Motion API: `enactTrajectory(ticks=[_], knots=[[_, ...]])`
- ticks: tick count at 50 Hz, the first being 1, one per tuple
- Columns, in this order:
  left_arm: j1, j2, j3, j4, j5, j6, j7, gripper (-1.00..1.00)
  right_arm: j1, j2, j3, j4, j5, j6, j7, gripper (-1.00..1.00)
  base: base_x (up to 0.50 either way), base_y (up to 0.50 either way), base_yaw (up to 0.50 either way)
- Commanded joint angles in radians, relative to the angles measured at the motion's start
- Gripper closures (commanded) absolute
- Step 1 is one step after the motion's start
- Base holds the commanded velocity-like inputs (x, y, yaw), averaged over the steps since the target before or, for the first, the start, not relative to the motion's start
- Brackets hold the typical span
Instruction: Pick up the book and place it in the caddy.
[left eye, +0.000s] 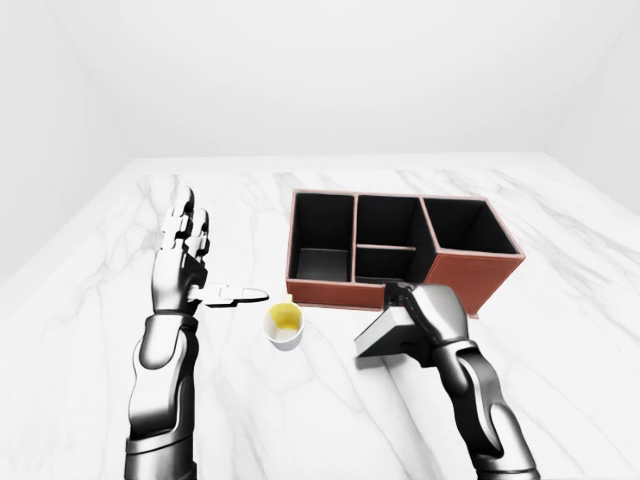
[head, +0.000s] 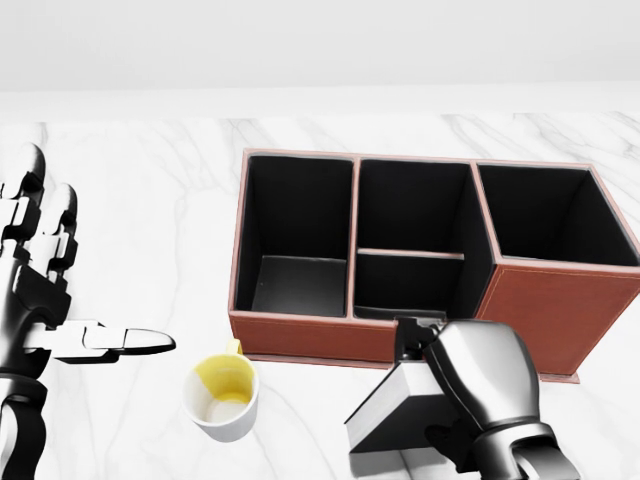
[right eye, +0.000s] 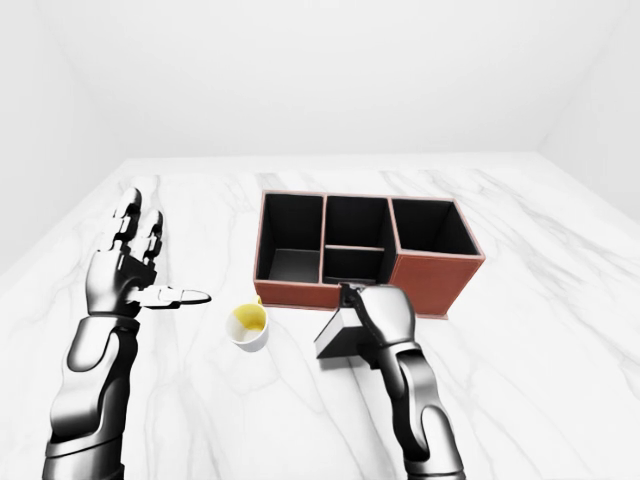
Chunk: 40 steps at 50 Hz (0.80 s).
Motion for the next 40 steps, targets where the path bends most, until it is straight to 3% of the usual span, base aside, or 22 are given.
enactTrajectory(ticks=[1,12,22,35,40], knots=[[0.001,0.002,0.005,-0.009,-0.007,0.0,-0.001,-1.0,0.008,0.024,-0.03,-0.244,0.05,0.0,0.175,1.0,0.0,0.0,0.0],[0.008,0.005,0.015,-0.019,-0.017,0.0,-0.006,-1.0,-0.091,0.033,-0.042,-0.384,0.063,0.0,0.34,1.0,0.0,0.0,0.0],[0.022,0.008,0.03,-0.045,-0.028,0.0,-0.012,-1.0,-0.21,0.027,-0.042,-0.373,0.036,0.0,0.409,1.0,0.0,0.0,0.0],[0.033,0.008,0.041,-0.058,-0.038,0.0,-0.016,-1.0,-0.374,0.005,-0.048,-0.318,0.003,0.0,0.452,1.0,0.0,0.0,0.0],[0.031,0.009,0.044,-0.067,-0.042,0.0,-0.015,-1.0,-0.502,-0.022,-0.067,-0.213,0.0,0.0,0.434,1.0,0.0,0.0,0.0]])
